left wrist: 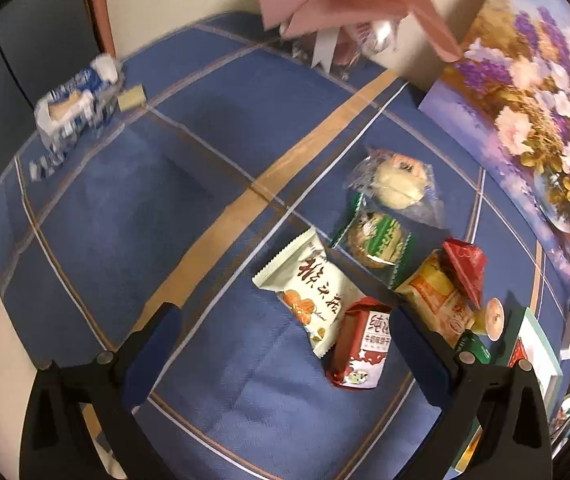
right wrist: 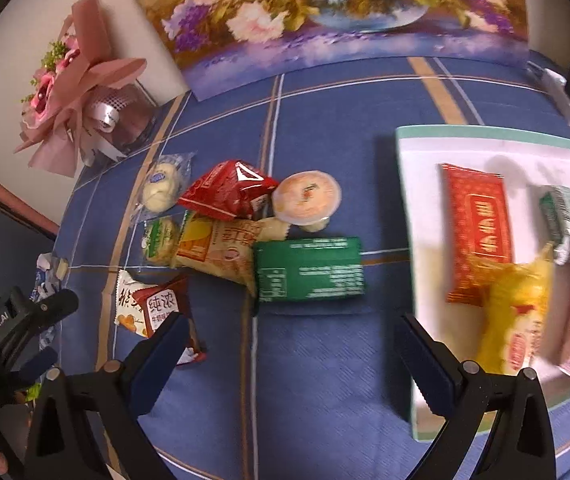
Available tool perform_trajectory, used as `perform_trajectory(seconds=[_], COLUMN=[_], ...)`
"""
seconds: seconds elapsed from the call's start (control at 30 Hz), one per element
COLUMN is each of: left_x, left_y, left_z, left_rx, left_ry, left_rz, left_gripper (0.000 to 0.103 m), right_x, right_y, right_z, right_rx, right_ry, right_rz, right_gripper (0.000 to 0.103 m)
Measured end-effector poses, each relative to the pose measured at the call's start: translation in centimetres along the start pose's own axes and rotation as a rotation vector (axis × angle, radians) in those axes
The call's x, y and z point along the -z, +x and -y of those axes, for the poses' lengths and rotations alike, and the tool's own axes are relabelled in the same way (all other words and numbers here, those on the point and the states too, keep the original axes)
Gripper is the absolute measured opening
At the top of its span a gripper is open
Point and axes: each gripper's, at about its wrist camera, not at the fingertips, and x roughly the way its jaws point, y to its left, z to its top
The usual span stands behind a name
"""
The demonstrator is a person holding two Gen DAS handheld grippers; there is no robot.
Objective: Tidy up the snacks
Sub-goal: 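Move both tools back over the remaining snacks, then grasp the white cookie bag with the left tool while the right tool grasps the green bar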
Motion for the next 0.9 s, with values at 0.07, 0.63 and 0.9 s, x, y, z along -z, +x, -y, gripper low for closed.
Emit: perform_trajectory(seconds=[0.07, 0.63, 0.9], left_x=[-0.2, -2.5, -2.3], left_y=[1.2, 8.6, 9.6], left_z=[-0.1, -0.3, 1.2], left_rx=[0.013, -0.001, -0.042], left_ry=[-0.009, -0.108, -0.028], left_rz=[-0.035, -0.136, -0.149], left_gripper=[0.103, 0.103, 0.103], right_x=[-0.3, -3.0, -3.4], right_y=[0.6, 5.3, 6.8], right_z=[-0.4, 0.6, 0.3], right_rx=[0.013, 0.042, 0.068], right_ry=[-0.015, 0.024, 0.004], right_rz=[-0.003, -0.046, -0.065], right_gripper=[0.102, 0.102, 0.099])
